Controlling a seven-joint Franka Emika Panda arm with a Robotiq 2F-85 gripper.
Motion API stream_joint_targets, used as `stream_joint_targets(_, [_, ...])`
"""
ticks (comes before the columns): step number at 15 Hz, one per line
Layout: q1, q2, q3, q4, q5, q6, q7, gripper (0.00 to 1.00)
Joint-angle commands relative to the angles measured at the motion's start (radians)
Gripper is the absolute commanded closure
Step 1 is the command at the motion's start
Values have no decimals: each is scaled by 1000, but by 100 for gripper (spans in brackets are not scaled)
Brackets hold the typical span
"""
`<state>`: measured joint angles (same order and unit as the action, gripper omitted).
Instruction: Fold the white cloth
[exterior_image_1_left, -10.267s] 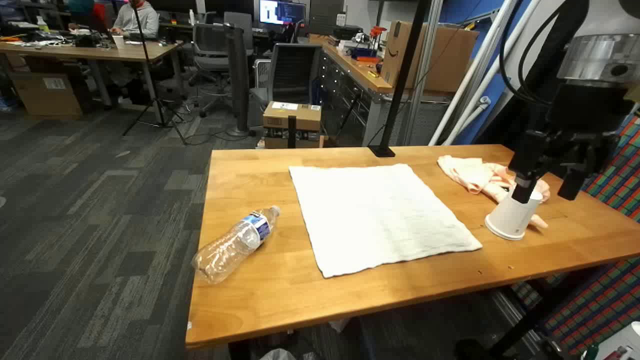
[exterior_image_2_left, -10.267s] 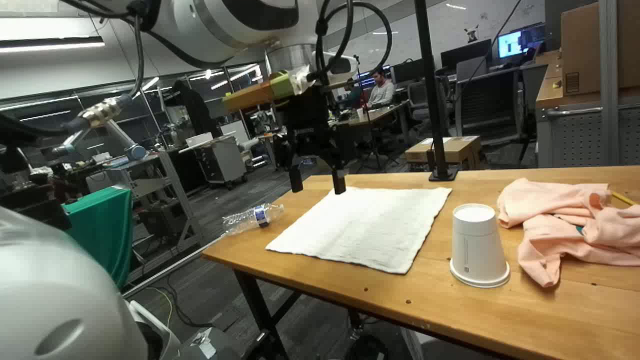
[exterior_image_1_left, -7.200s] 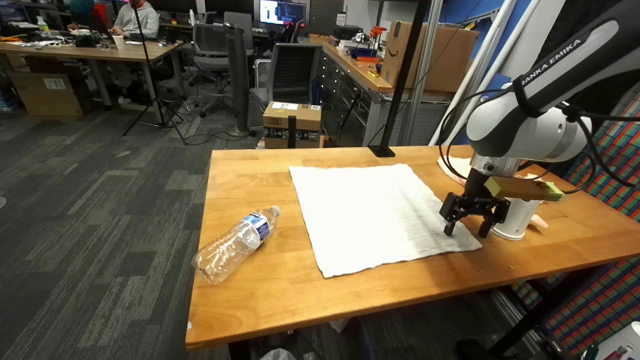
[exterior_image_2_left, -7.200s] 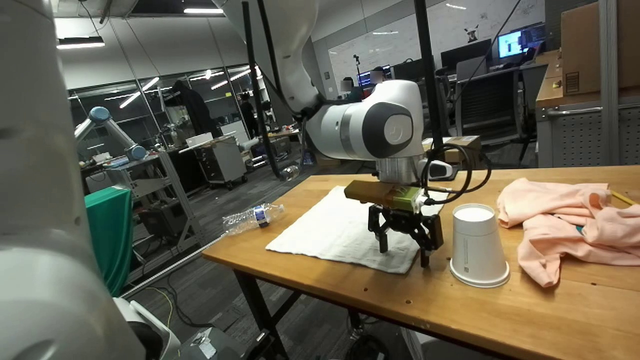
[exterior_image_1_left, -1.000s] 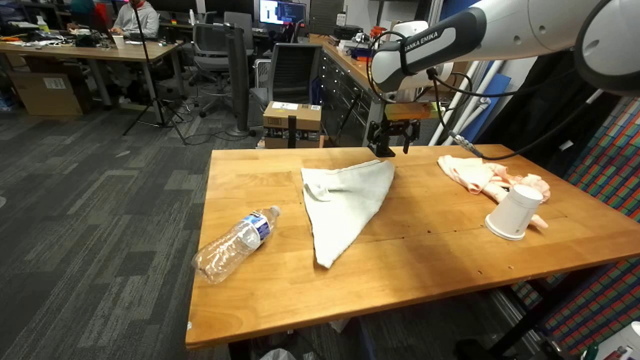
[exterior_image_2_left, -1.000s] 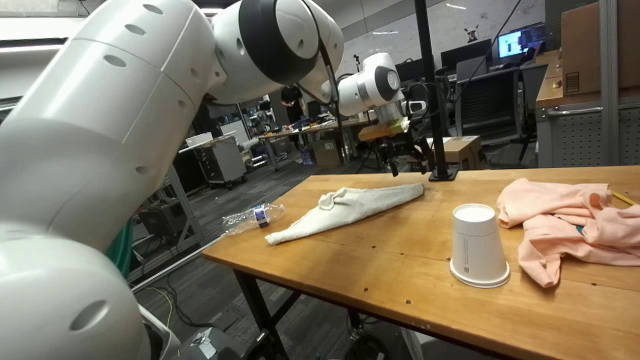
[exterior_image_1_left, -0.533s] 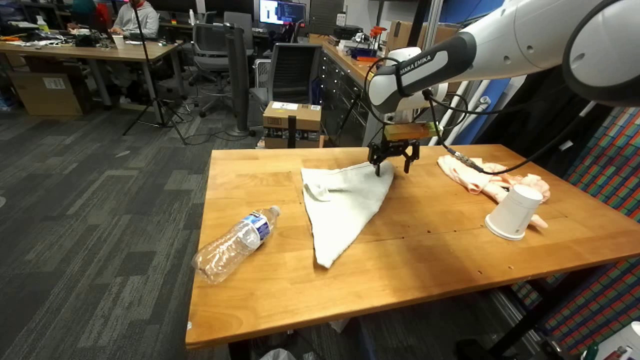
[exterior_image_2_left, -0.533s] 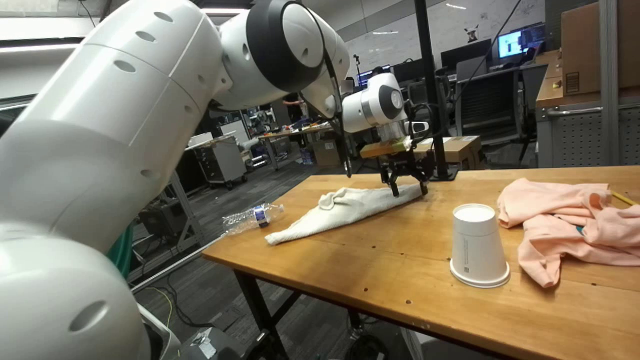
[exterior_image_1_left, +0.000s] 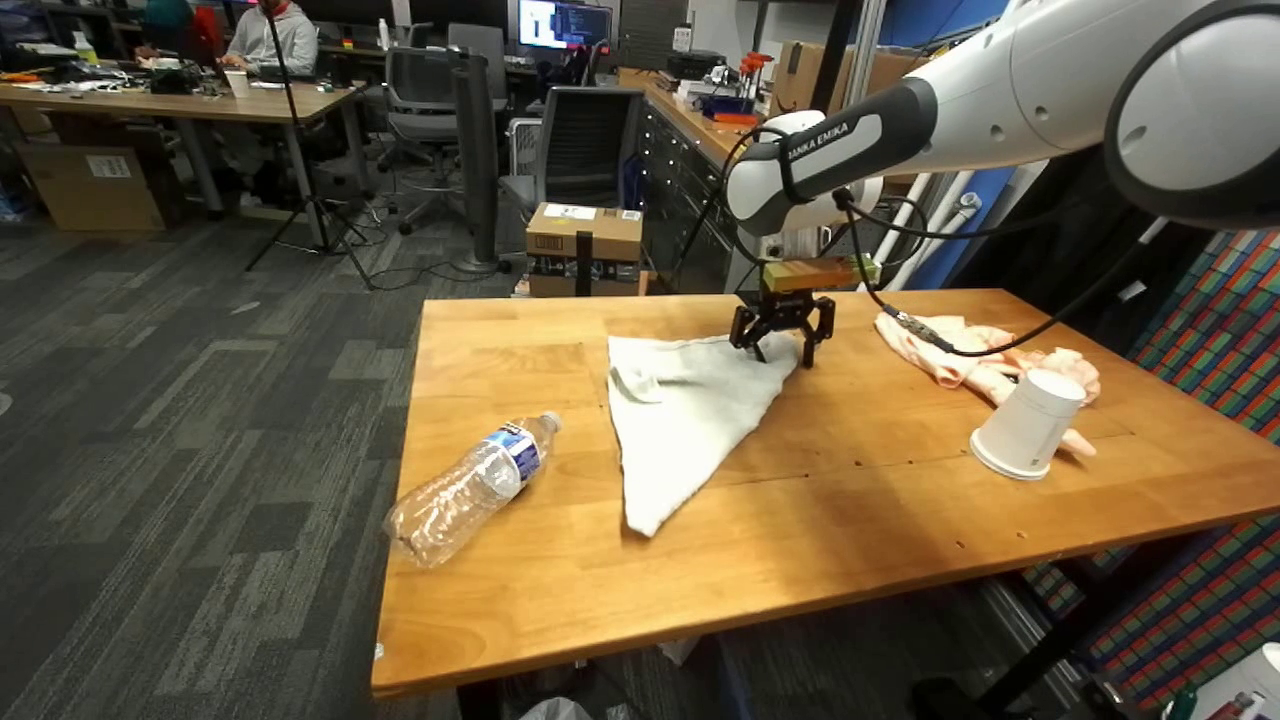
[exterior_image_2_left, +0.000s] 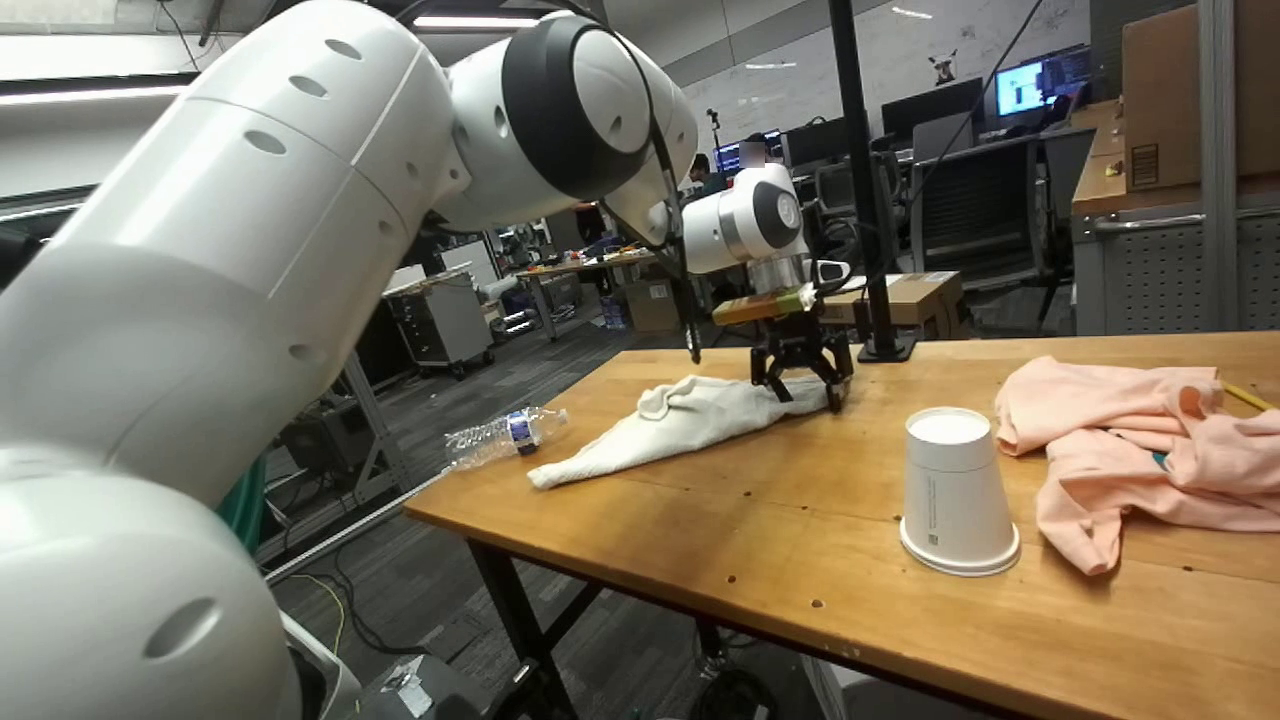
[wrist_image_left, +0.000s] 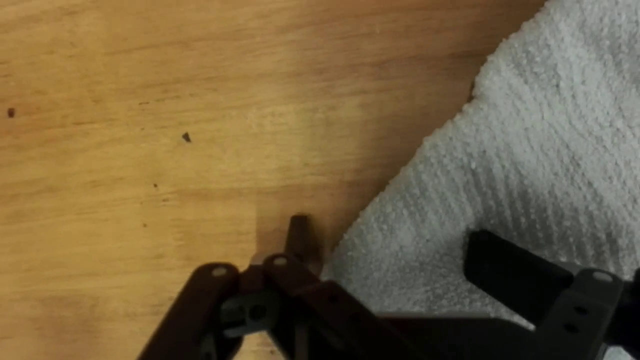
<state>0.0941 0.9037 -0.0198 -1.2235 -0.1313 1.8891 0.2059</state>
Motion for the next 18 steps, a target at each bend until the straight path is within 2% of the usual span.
stream_joint_targets(1, [10, 31, -4, 63, 10, -80, -20, 51])
stream_joint_targets(7, [35, 2, -4, 55, -7, -129, -14, 95])
stream_joint_targets(8, [43, -13, -4, 42, -9, -123, -8, 100])
stream_joint_targets(14, [110, -151, -13, -89, -38, -83, 56, 97])
stream_joint_targets(18, [170, -330, -6, -271, -75, -73, 140, 97])
